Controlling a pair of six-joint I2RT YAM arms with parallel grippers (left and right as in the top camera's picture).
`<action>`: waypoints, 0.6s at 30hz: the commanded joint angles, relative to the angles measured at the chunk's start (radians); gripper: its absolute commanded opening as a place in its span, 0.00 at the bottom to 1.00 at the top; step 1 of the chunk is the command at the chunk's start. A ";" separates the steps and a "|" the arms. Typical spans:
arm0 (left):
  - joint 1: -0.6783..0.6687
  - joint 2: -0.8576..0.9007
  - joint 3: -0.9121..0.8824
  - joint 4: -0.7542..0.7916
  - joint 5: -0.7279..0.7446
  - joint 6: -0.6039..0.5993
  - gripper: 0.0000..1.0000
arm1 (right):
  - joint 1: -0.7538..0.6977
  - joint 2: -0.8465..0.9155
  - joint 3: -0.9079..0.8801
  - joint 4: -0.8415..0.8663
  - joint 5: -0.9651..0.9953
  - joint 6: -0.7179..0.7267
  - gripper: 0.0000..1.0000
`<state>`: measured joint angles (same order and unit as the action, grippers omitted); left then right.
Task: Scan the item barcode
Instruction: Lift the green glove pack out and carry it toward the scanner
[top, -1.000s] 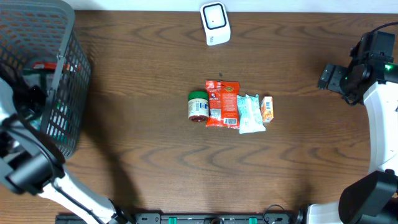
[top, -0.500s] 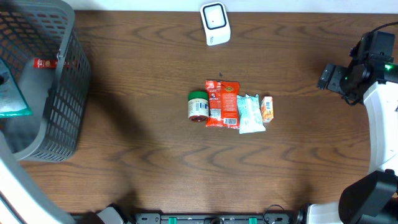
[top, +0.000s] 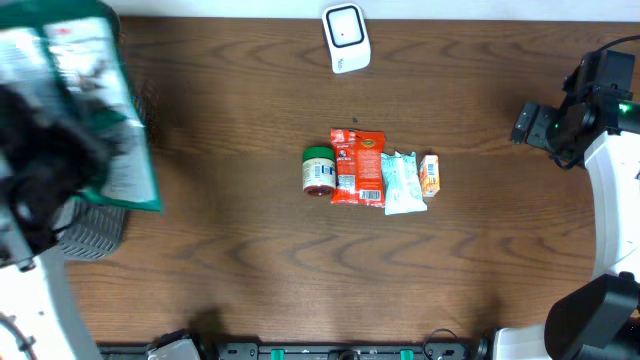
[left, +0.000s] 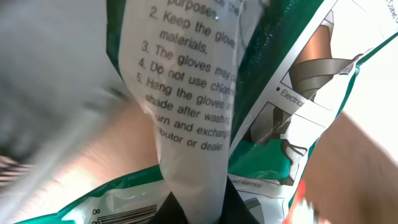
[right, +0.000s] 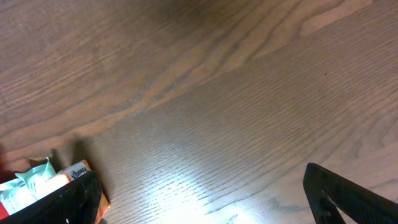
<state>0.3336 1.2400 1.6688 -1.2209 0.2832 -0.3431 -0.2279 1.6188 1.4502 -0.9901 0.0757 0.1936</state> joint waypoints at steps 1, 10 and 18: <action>-0.114 0.034 -0.084 0.018 0.019 -0.007 0.07 | 0.000 -0.003 0.008 0.000 0.005 0.000 0.99; -0.380 0.152 -0.353 0.246 0.015 -0.095 0.07 | 0.000 -0.003 0.008 0.000 0.005 0.000 0.99; -0.523 0.315 -0.420 0.327 -0.171 -0.182 0.07 | 0.000 -0.003 0.008 0.000 0.005 0.000 0.99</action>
<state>-0.1467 1.4990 1.2537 -0.9104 0.2131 -0.4728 -0.2279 1.6188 1.4502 -0.9901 0.0757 0.1936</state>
